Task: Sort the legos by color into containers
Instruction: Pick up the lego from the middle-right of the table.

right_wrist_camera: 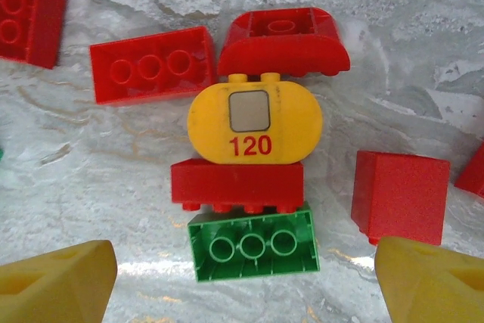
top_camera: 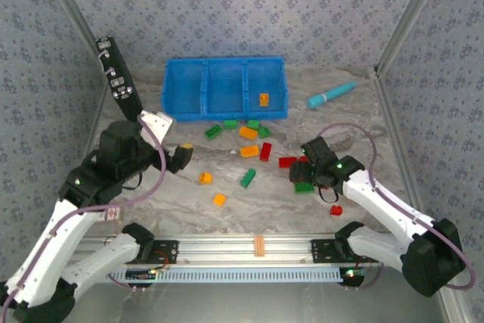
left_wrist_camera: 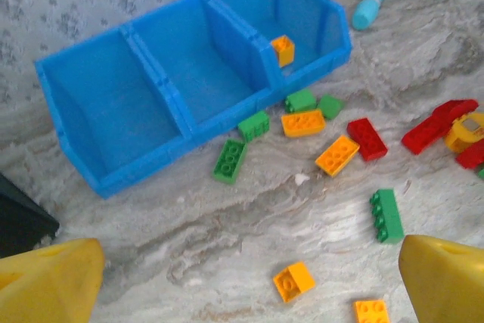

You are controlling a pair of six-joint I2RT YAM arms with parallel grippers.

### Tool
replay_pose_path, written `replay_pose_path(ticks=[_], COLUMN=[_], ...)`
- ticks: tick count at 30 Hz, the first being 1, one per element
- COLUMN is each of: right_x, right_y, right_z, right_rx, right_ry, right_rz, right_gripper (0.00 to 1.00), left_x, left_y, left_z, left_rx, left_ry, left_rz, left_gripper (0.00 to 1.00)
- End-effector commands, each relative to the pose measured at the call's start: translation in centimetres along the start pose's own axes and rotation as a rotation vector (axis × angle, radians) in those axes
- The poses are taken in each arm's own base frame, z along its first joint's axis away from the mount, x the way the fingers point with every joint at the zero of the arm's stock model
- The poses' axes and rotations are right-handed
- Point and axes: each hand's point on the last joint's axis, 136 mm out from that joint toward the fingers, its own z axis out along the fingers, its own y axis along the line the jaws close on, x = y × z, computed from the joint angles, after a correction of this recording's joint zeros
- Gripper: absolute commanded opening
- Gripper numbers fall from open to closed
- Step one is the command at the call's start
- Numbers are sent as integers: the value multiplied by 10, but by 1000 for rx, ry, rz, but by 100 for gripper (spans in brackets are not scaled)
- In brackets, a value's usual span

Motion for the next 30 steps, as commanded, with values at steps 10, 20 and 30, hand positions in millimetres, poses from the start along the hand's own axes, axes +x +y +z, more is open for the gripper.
replay_pose_path(ticks=[10, 20, 30], right_x=[-26, -28, -27], right_y=[-4, 0, -10], right_z=[32, 60, 71], right_rx=[-11, 13, 77], right_ry=[-17, 46, 79], right_rz=[35, -13, -31], right_gripper=[92, 95, 87], left_x=[-94, -98, -102], left_y=[-22, -26, -28], left_z=[-35, -28, -25], left_rx=[-4, -20, -37], left_ry=[24, 36, 32], left_rz=[193, 238, 277], left_gripper=[100, 100, 100])
